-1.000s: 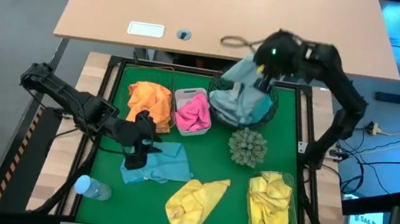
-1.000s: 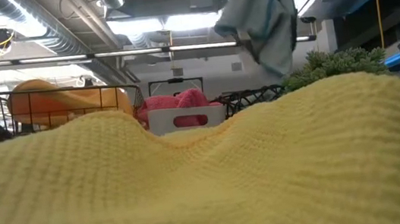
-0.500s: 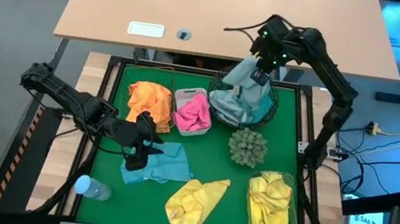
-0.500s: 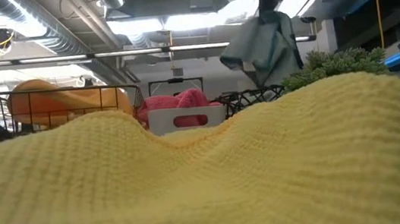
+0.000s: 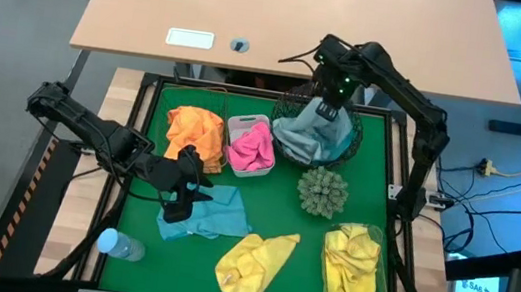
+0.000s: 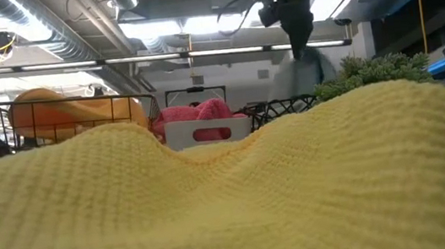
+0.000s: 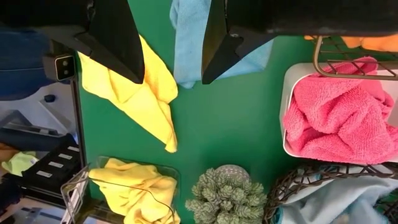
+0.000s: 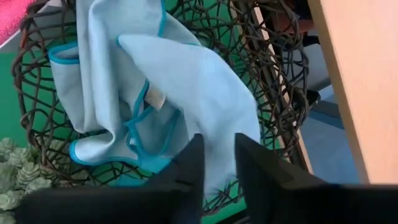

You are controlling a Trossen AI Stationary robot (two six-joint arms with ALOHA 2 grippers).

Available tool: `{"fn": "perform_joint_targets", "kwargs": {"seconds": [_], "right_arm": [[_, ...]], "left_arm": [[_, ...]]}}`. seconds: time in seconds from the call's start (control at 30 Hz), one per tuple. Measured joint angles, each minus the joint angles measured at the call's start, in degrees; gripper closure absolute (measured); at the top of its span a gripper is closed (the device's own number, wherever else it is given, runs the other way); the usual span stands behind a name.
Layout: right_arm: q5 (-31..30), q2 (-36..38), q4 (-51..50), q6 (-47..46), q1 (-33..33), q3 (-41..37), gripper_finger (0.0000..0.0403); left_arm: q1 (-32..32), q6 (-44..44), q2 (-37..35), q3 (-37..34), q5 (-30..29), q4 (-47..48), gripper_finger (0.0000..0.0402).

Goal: Sort microfiber towel by color & place in baskets
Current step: Put the light blue microfiber towel into the black basket, then put the blue microfiber towel into the black basket

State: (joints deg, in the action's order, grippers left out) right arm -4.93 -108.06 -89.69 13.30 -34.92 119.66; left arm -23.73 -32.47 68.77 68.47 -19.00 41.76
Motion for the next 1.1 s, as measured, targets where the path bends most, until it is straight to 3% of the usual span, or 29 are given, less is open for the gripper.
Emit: {"fn": "perform_joint_targets", "kwargs": {"seconds": [0.17,0.33,0.47,0.77,1.1], "right_arm": [[-0.04,-0.23,0.0,-0.16,0.0,0.0,0.0253],[-0.02,0.24,-0.28,-1.23,0.0,0.02,0.022],[1.94,2.04,-0.29,-1.45,0.12,0.03,0.0215],[16.05,6.67,-0.32,-1.74,4.81,0.09,0.0215],[17.16,7.64,-0.33,-0.95,17.68,0.09,0.0215]], "left_arm": [[-0.19,0.0,1.23,-0.03,0.06,0.1,0.0248],[-0.46,0.0,3.68,-0.04,1.59,0.21,0.0248],[-0.46,-0.04,6.11,-0.04,5.51,0.21,0.0248],[-0.46,-0.08,13.42,-0.04,8.2,0.38,0.0248],[-0.48,-1.98,23.78,-0.04,10.27,0.42,0.0248]]}}
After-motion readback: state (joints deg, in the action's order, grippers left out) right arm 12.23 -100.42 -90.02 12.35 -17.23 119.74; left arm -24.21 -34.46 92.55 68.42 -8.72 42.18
